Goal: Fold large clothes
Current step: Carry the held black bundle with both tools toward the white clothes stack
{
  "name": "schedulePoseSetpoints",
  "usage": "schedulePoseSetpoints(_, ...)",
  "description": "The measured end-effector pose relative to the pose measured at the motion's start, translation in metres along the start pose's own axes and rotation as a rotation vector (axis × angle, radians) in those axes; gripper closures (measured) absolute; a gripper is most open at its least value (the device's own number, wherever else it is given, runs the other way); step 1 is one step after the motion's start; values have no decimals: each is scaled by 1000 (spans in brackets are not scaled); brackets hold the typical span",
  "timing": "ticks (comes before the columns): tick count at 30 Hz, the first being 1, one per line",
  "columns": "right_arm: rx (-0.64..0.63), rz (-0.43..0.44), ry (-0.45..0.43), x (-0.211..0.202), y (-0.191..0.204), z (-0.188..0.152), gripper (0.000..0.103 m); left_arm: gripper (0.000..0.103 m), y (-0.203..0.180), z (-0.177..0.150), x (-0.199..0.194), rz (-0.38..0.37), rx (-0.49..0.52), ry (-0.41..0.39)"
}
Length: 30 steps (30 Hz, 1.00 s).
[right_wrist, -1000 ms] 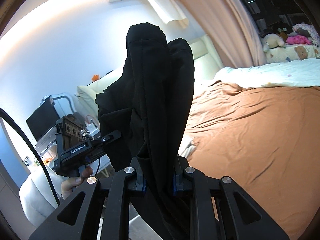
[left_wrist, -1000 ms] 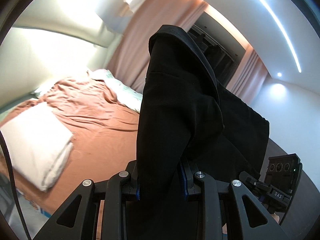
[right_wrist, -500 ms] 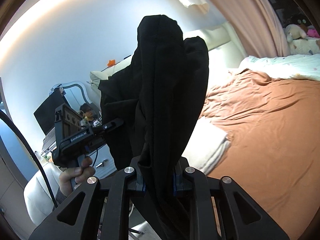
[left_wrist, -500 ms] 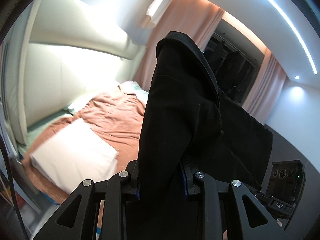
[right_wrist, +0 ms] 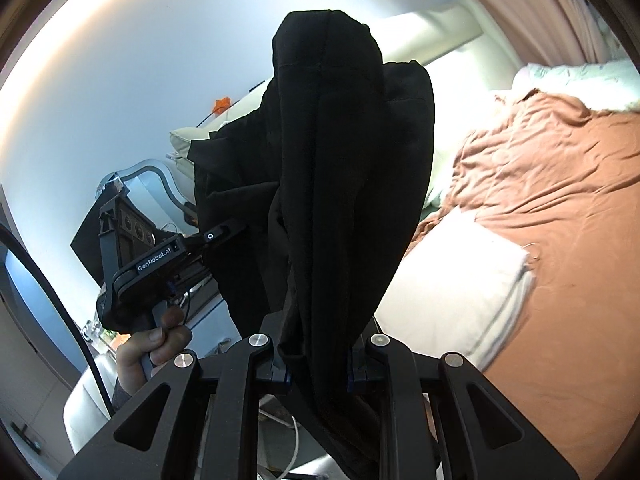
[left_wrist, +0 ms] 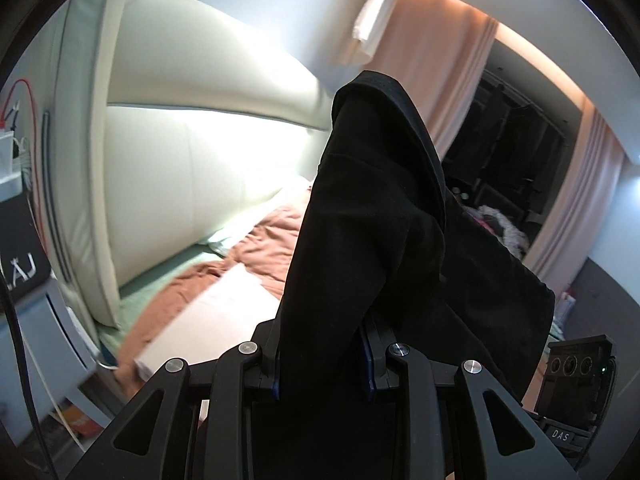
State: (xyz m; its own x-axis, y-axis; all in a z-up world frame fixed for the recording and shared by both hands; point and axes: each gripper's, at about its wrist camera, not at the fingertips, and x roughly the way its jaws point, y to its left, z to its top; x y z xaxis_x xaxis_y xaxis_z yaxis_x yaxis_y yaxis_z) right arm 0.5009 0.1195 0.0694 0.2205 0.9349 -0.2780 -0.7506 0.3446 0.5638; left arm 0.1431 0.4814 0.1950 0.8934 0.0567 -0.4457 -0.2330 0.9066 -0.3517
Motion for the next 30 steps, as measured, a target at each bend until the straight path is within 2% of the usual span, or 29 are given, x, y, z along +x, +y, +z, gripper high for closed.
schedulePoseSetpoints(5, 68, 57, 24, 34, -40, 7, 89, 74, 26, 12, 24, 65, -20, 23)
schedulePoseSetpoints(11, 169, 102, 67, 64, -96, 7, 89, 74, 50, 22, 72, 150, -4, 95)
schedulePoseSetpoints(18, 285, 114, 70, 82, -175, 16, 89, 74, 69, 19, 141, 189, -5, 170)
schedulePoseSetpoints(22, 318, 83, 70, 84, -214, 21, 86, 74, 80, 15, 190, 205, 2, 213)
schedulePoseSetpoints(27, 431, 15, 99, 86, -263, 14, 85, 74, 87, 2, 244, 248, 14, 251)
schedulePoseSetpoints(30, 493, -55, 152, 83, -284, 5, 73, 73, 88, -14, 271, 304, 60, 307)
